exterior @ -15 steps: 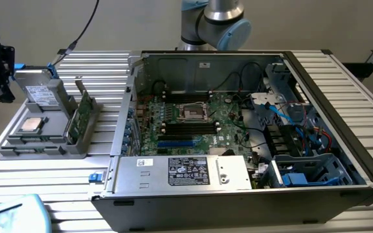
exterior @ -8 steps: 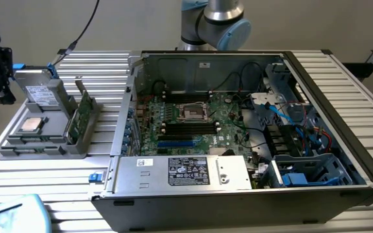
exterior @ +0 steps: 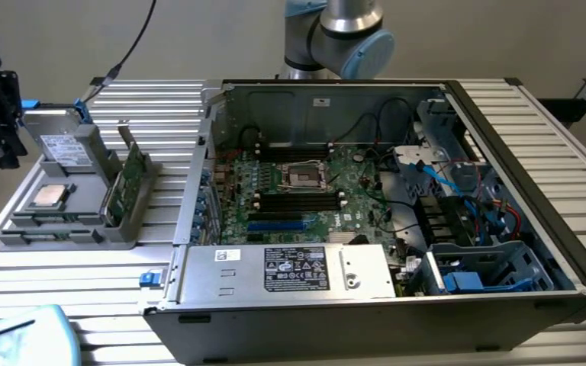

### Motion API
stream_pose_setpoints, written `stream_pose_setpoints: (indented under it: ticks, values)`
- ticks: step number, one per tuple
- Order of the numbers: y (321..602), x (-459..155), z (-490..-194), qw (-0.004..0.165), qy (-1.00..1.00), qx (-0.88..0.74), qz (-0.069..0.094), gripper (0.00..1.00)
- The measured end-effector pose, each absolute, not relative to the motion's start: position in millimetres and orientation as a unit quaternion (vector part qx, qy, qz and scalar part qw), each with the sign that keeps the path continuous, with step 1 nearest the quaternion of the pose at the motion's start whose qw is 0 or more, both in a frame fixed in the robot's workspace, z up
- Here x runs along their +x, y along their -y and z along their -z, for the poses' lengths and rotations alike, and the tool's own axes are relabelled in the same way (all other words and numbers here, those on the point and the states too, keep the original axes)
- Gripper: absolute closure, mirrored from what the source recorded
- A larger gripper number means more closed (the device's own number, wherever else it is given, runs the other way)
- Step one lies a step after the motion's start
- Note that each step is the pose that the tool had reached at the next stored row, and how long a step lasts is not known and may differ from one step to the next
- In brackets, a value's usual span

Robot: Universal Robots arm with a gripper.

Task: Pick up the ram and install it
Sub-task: 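Pick up the ram and move it above insertion slot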

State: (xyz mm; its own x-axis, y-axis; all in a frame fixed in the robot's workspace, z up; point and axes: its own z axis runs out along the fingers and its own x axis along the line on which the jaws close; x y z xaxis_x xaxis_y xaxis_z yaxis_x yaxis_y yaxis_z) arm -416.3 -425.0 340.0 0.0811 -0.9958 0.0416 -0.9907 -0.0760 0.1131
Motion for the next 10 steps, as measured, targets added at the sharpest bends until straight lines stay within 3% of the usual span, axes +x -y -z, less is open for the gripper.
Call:
stream_pose_setpoints:
  ticks: [1, 10]
  values:
    - [425.0, -416.5, -338.2, 0.056, 0.677, 0.733, 0.023, 0.69]
    - [425.0, -419.4, -321.8, 0.056, 0.677, 0.733, 0.023, 0.69]
